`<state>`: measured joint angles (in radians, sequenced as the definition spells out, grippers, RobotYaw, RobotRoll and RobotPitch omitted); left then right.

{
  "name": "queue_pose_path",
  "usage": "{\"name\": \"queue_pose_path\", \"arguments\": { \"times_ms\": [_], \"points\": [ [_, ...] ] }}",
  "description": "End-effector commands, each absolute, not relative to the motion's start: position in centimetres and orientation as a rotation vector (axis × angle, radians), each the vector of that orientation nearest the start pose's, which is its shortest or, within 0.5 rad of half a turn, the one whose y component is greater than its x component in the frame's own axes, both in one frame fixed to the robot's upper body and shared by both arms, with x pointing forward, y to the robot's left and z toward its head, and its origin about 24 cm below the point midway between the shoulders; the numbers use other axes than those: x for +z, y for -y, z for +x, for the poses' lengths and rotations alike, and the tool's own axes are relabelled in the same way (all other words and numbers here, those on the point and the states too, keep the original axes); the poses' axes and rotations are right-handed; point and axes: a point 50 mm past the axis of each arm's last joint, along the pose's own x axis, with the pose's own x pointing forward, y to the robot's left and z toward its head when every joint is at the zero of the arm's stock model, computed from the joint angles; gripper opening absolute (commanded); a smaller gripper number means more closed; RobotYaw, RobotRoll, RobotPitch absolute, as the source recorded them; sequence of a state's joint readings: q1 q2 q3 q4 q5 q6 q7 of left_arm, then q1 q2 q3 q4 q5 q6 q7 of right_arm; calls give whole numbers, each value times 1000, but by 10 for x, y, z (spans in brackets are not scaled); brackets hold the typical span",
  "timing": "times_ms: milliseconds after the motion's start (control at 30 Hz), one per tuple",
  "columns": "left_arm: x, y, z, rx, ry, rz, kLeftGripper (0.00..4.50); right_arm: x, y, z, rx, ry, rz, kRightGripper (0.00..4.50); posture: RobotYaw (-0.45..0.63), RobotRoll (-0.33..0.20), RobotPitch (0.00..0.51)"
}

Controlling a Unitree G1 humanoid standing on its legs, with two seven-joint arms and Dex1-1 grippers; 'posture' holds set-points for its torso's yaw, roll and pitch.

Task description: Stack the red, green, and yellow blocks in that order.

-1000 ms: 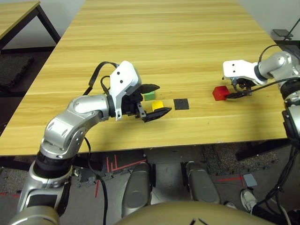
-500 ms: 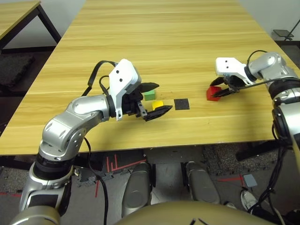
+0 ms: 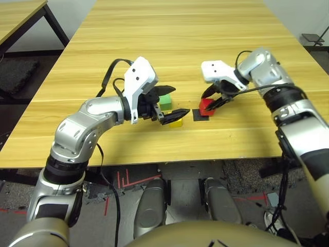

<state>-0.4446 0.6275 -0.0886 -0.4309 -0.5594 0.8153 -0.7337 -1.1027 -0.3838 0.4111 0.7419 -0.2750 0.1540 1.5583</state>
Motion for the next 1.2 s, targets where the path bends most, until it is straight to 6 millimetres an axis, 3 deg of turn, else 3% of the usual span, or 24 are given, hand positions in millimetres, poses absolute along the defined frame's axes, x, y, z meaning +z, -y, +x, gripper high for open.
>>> {"name": "queue_pose_path", "arguments": {
  "times_ms": [33,300,667,1200],
  "points": [
    [179,-138,263,-1056,-150,229,4500,167,97,362,1508,-576,-957,2103,464,-248,70],
    [175,-142,261,-1015,-149,204,4500,164,92,367,1449,-587,-1024,2103,488,-266,90],
    [176,-147,263,-989,-143,211,4500,161,85,362,1482,-598,-987,2103,495,-268,97],
    [180,-145,266,-994,-131,213,4500,151,92,354,1482,-661,-978,2103,478,-260,106]
  ]
}}
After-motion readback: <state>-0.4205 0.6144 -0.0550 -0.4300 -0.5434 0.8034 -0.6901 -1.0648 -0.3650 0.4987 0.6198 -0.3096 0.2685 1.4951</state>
